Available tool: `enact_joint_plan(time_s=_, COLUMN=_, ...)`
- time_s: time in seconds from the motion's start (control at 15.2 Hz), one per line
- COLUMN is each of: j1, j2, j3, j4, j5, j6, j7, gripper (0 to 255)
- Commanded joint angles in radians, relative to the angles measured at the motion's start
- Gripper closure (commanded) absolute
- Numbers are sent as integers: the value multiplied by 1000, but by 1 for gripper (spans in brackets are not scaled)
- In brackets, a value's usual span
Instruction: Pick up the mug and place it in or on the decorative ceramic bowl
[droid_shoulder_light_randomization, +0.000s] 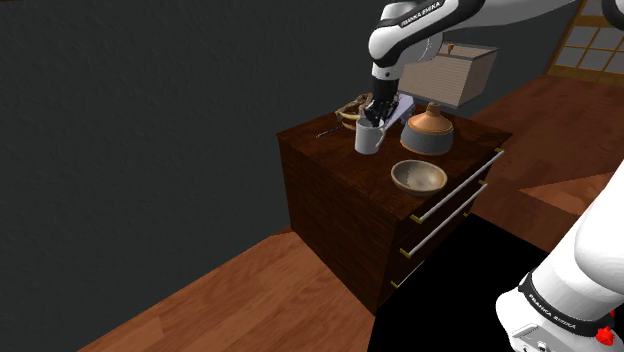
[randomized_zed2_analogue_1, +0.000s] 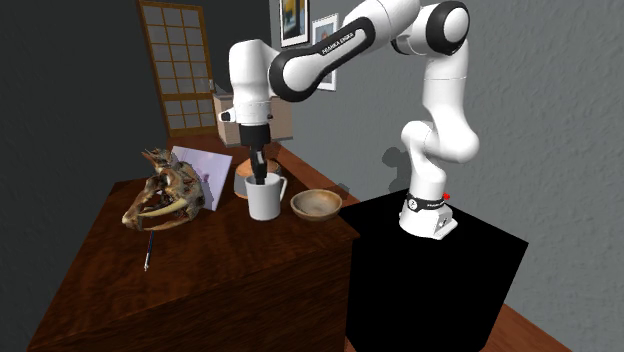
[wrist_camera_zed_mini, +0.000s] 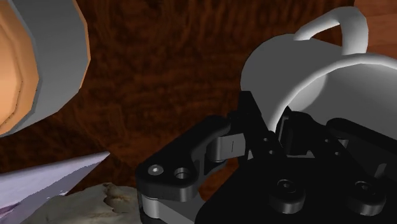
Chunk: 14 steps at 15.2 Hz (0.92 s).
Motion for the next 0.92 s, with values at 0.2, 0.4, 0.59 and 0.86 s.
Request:
enact_joint_plan(time_s=0.2, j1=0, j2=-23, j3=-1, j4=41, j5=-7, j6=-64, j7=7, gripper=255)
enact_joint_plan(time_s=0.4, j1=0, j2=-33, j3=-1, j4=70, j5=-10, j6=-102, j7=11, gripper=255)
enact_joint_plan(time_s=0.59, j1=-3, j2=-74, j3=-5, j4=37, j5=-18, j6=-110, j7=8, gripper=255)
enact_joint_plan(time_s=0.86, j1=-18, j2=-224, j3=-20, j4=-120, j5=-47, j6=-101, j7=-10, gripper=255)
